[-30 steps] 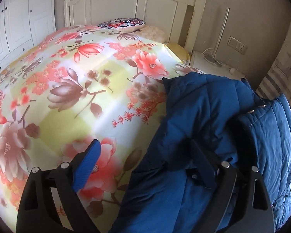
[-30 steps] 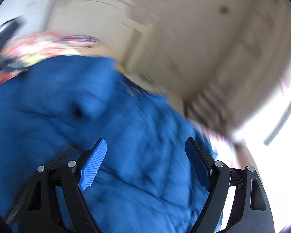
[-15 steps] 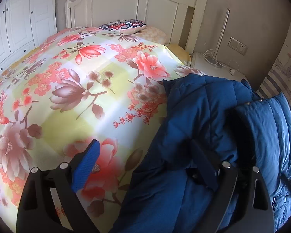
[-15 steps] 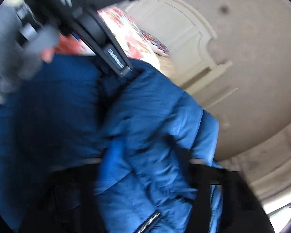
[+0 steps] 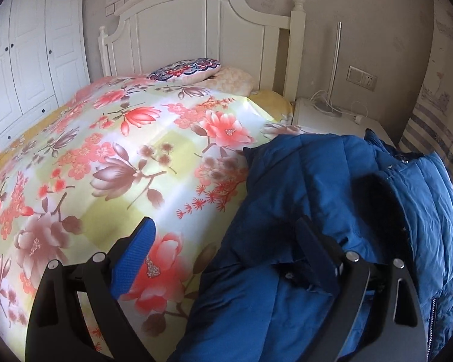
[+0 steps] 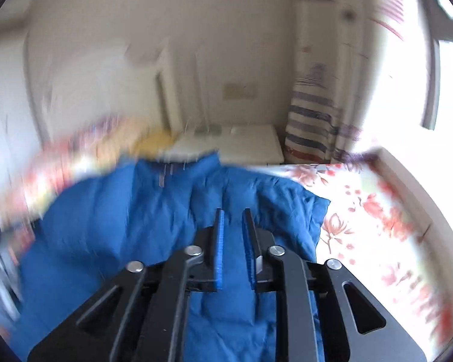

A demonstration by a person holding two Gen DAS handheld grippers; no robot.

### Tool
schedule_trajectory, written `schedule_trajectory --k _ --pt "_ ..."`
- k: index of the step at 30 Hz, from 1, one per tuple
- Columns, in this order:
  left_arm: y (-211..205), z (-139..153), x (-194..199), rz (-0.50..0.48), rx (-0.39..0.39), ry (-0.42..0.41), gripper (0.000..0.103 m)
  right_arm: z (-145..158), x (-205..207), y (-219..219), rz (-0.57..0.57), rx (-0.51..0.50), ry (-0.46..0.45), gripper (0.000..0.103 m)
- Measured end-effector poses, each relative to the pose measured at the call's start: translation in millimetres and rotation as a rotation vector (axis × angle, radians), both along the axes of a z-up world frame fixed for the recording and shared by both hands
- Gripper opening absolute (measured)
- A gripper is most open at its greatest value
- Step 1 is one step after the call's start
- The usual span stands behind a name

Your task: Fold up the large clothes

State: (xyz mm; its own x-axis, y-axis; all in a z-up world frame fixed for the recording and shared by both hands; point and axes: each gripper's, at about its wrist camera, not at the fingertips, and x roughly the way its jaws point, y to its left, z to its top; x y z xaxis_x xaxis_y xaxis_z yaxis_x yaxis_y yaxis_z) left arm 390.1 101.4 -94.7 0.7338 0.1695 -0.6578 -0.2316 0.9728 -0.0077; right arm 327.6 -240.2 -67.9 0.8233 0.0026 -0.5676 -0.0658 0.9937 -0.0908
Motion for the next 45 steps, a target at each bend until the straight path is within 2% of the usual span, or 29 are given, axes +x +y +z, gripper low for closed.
schedule_trajectory --k 1,2,3,8,12,14,15,16,17,19,21,23,24,26,28,31,33,35,38,39,40,41,42,45 --pt "1 0 0 0.000 -0.006 0.001 0.093 -6 -1 25 0.081 -0.075 0.001 0.080" --pt "2 0 0 0.002 -0.012 0.001 0.094 -9 -4 44 0.145 -0.125 -0.021 0.095" --pt "3 0 0 0.004 -0.018 0.001 0.095 -12 -10 74 0.220 -0.211 -0.058 0.095" --pt "5 -1 0 0.003 -0.029 0.002 0.096 -28 -17 167 0.440 -0.449 -0.116 0.095" --pt "6 -2 1 0.001 -0.039 0.005 0.096 -51 -1 218 0.517 -0.625 -0.124 0.095" --pt "6 -2 1 0.001 -0.044 0.005 0.096 -57 9 229 0.519 -0.681 -0.118 0.094" --pt "7 -2 1 0.001 -0.045 0.004 0.096 -59 17 232 0.519 -0.687 -0.103 0.090" --pt "7 -2 1 0.001 -0.045 0.004 0.096 -59 22 230 0.525 -0.667 -0.083 0.078" --pt "7 -2 1 0.000 -0.046 0.004 0.096 -56 25 227 0.526 -0.632 -0.063 0.046" --pt "7 -2 1 -0.003 -0.047 0.002 0.097 -36 24 205 0.525 -0.475 -0.077 0.030" --pt "7 -2 0 -0.006 -0.047 -0.003 0.097 -5 13 174 0.479 -0.258 -0.105 0.021" --pt "7 -1 -1 -0.002 -0.049 -0.009 0.097 21 4 125 0.399 -0.024 -0.135 0.020" --pt "7 -1 -2 -0.003 -0.051 -0.010 0.097 37 1 84 0.333 0.154 -0.151 0.020" --pt "6 0 -3 -0.010 -0.050 -0.021 0.097 47 -4 7 0.192 0.433 -0.162 0.020" --pt "3 3 -6 -0.018 -0.037 -0.037 0.097 42 2 -50 0.065 0.589 -0.130 0.020" --pt "-4 7 -10 -0.036 -0.012 -0.062 0.097 22 4 -103 -0.131 0.584 -0.073 0.019" --pt "-6 9 -11 -0.040 -0.003 -0.070 0.098 -3 6 -123 -0.232 0.566 0.024 0.020" --pt "-6 8 -10 -0.040 -0.005 -0.066 0.099 -24 14 -125 -0.267 0.487 0.098 0.020" --pt "-4 8 -9 -0.032 -0.015 -0.062 0.099 -40 21 -108 -0.245 0.480 0.121 0.021" --pt "-4 8 -9 -0.031 -0.016 -0.061 0.099 -36 18 -107 -0.233 0.476 0.113 0.031" --pt "-3 7 -9 -0.030 -0.016 -0.060 0.099 -34 13 -101 -0.215 0.470 0.103 0.045" --pt "-3 7 -9 -0.031 -0.015 -0.061 0.099 -29 12 -93 -0.199 0.455 0.086 0.085" --pt "-4 7 -9 -0.032 -0.013 -0.060 0.099 -23 13 -85 -0.181 0.429 0.053 0.098" --pt "-3 7 -8 -0.031 -0.017 -0.059 0.099 -15 24 -59 -0.121 0.304 0.052 0.097"
